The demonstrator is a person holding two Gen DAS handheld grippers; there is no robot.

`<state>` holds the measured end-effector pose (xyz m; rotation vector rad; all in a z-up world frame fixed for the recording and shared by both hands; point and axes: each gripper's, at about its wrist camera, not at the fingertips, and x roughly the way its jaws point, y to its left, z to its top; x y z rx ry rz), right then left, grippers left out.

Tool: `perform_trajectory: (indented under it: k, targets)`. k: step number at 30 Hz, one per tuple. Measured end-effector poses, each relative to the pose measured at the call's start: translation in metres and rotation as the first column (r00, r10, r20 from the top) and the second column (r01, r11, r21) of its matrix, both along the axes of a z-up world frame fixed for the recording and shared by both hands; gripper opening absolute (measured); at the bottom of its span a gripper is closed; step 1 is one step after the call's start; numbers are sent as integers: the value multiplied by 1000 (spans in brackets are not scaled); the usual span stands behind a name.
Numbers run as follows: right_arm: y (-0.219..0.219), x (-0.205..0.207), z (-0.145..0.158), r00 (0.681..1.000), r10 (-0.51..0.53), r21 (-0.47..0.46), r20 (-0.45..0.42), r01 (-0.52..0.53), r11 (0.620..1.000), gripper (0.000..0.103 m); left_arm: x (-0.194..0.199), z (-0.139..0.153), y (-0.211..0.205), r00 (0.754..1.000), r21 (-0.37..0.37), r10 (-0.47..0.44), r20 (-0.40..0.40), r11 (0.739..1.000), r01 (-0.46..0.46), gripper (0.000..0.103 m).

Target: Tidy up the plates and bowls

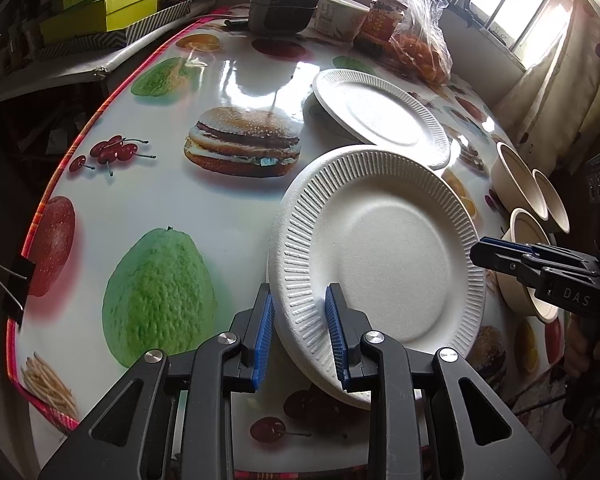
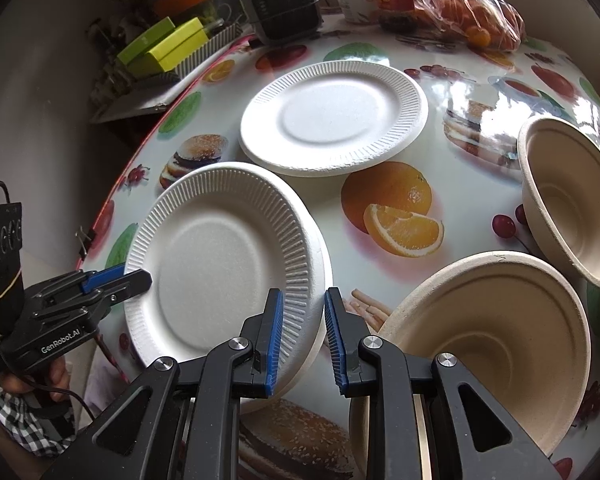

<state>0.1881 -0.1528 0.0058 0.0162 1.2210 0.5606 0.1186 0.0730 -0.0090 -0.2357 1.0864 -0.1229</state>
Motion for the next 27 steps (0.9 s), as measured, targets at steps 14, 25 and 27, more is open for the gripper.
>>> perform_trajectory:
  k: [14, 25, 27]
  targets:
    - [3, -2, -4, 1000, 5, -14, 8, -5, 1000, 22, -1, 0, -4, 1000, 32, 1, 4, 999, -1, 28]
    - [3, -2, -4, 1000, 6, -18, 8, -6, 1000, 22, -2, 0, -7, 1000, 57, -1, 10, 998, 1, 29]
    - [2, -2, -4, 1000, 7, -17, 8, -7, 1000, 22, -2, 0, -7, 1000, 55, -1, 10, 998, 0, 29]
